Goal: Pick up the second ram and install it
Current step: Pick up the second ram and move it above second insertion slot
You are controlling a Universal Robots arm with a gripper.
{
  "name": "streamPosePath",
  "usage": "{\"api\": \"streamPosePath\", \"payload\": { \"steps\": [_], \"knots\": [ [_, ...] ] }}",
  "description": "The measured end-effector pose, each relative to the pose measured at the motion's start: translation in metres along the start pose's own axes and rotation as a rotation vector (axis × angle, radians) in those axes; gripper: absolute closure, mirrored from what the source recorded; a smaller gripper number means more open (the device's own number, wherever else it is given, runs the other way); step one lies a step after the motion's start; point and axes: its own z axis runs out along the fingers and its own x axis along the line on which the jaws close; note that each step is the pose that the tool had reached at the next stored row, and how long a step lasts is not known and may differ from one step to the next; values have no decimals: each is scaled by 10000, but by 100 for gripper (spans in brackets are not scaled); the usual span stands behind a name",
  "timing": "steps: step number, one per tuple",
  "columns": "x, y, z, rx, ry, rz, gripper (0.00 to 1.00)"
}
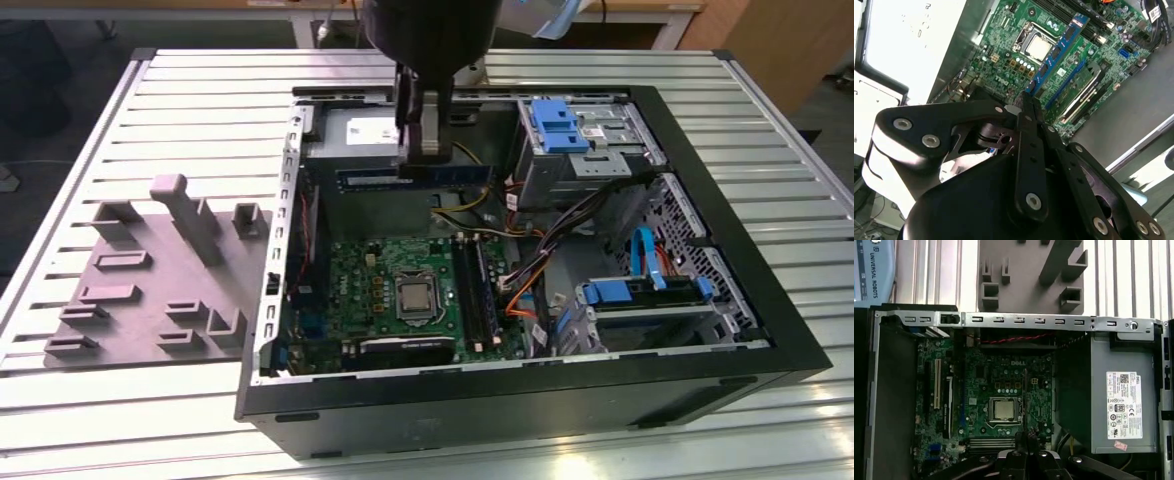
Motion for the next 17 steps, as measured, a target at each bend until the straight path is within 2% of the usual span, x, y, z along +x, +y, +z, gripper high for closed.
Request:
{"api": "streamPosePath", "payload": {
  "steps": [9,17],
  "knots": [
    [6,-121,85,2,-2,23,88],
    [16,-184,170,8,-7,98,88]
  ]
}}
